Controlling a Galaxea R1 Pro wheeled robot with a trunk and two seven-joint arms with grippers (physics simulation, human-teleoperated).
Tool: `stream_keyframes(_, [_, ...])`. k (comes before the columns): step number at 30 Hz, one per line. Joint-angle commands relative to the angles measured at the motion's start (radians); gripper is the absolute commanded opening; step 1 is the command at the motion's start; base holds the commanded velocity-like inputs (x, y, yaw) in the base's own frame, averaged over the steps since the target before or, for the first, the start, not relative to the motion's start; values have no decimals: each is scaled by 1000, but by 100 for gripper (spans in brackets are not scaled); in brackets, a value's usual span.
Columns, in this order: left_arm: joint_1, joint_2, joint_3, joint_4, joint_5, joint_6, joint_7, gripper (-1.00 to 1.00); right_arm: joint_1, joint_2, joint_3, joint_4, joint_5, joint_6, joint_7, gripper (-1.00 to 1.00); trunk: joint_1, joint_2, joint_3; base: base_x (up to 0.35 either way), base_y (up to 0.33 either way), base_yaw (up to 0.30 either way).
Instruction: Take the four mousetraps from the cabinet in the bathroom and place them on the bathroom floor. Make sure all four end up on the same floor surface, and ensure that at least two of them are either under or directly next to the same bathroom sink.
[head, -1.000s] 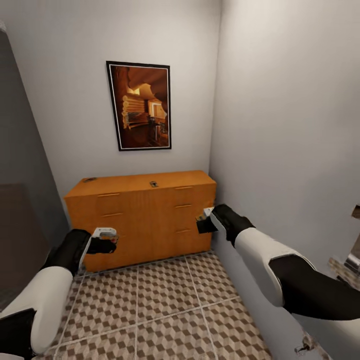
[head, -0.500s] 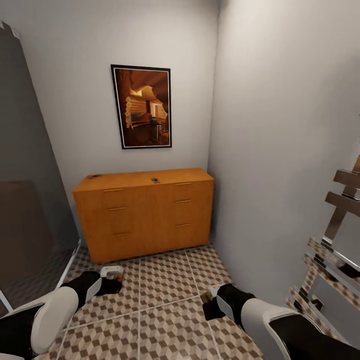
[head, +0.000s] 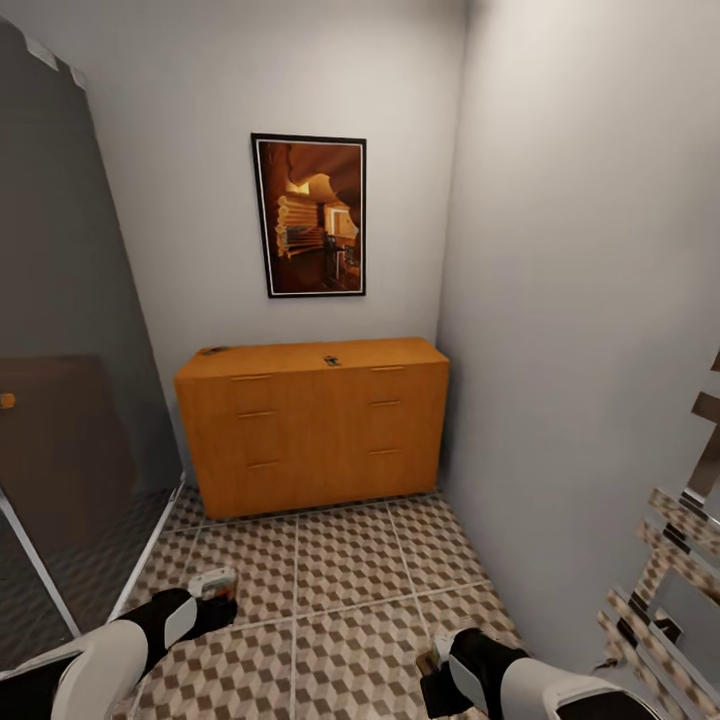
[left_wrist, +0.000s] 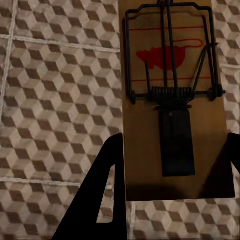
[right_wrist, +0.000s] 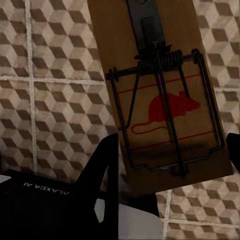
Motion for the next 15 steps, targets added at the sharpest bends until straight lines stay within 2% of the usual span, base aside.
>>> stream_keyframes(1, [8, -1, 7, 0, 5, -2, 2, -100, 4, -1, 8, 1, 0, 1, 6, -100, 0, -1, -1, 0, 0, 263])
stream_keyframes(3, [54, -7, 7, 0, 42, -23, 2, -100, 24, -10, 8, 1, 0, -14, 4, -100, 0, -1, 0, 0, 0, 219])
stream_keyframes(4, [105, -18, 7, 0, 71, -70, 1, -100, 31, -29, 8, 1, -1, -27, 4, -100, 0, -1, 0, 0, 0, 57])
stream_keyframes(9, [163, -39, 7, 1, 95, -148, 1, -100, 37, -41, 8, 1, -2, -28, 11, -100, 0, -1, 0, 0, 0, 23])
stream_keyframes(15, [182, -44, 8, 2, 100, -167, 1, -100, 57, -42, 8, 1, -6, -35, 15, -100, 0, -1, 0, 0, 0, 2])
